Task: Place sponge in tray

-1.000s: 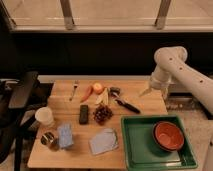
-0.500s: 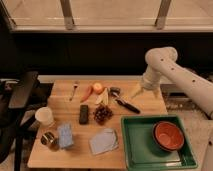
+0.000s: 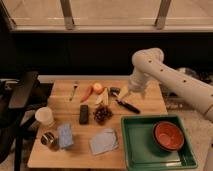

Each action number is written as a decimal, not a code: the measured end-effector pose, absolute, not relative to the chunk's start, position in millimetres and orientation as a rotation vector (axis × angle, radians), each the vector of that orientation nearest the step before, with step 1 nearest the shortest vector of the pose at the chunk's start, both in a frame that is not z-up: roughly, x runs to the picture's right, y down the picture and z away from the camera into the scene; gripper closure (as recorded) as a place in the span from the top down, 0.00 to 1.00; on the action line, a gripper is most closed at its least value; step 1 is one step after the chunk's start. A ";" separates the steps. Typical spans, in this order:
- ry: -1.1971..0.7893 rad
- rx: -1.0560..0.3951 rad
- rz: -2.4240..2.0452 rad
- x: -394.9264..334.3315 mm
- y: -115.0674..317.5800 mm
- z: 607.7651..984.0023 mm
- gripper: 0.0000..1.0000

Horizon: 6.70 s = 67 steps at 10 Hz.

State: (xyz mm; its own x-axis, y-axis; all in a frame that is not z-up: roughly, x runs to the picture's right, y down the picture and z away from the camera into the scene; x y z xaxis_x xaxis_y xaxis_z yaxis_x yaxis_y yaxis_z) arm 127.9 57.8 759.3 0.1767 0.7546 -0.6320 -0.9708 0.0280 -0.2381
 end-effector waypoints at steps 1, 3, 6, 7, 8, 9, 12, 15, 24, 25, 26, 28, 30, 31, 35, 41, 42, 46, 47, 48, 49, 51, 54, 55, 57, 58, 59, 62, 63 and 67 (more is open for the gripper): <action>0.362 -0.729 1.356 109.8 59.7 756.8 0.78; 0.331 -0.756 1.283 61.3 67.6 749.2 0.78; 0.299 -0.782 1.204 10.1 81.1 736.9 0.78; 0.300 -0.781 1.207 11.6 81.2 736.9 0.78; 0.300 -0.782 1.205 10.6 81.3 736.9 0.78; 0.299 -0.783 1.204 9.7 81.3 736.8 0.78; 0.306 -0.791 1.194 6.9 84.9 738.4 0.78; 0.240 -0.845 1.170 -31.4 89.9 729.5 0.78; 0.139 -0.966 0.938 -152.3 170.9 685.0 0.78; 0.155 -0.979 0.897 -167.1 188.6 685.7 0.78; 0.161 -0.982 0.885 -173.9 195.2 685.5 0.78; 0.162 -0.981 0.888 -172.3 194.9 686.2 0.78; 0.162 -0.981 0.886 -173.7 195.2 685.9 0.78; 0.163 -0.977 0.891 -173.6 195.6 686.5 0.78; 0.123 -0.945 0.948 -187.3 207.0 702.4 0.78; 0.138 -0.985 0.958 -199.6 220.2 723.1 0.78; 0.147 -0.997 0.961 -199.4 223.3 727.3 0.76; 0.159 -0.992 0.968 -197.7 221.4 726.4 0.39; 0.158 -0.987 0.970 -196.8 219.6 724.8 0.29; 0.158 -0.982 0.974 -194.8 217.2 723.6 0.19; 0.153 -0.978 0.981 -192.2 214.1 721.1 0.10; 0.139 -0.975 0.995 -185.8 207.9 717.8 0.09; 0.118 -1.005 1.040 -152.5 191.7 710.9 0.09; 0.113 -1.010 1.062 -135.3 184.3 707.3 0.09; 0.116 -0.995 1.132 -89.7 167.9 699.5 0.09; 0.122 -0.986 1.159 -73.5 162.8 697.4 0.09; 0.134 -0.971 1.197 -51.2 156.7 695.1 0.09; 0.193 -0.938 1.296 5.4 149.1 695.4 0.09; 0.226 -0.915 1.346 30.0 147.1 695.8 0.09; 0.243 -0.903 1.376 42.5 146.7 696.2 0.09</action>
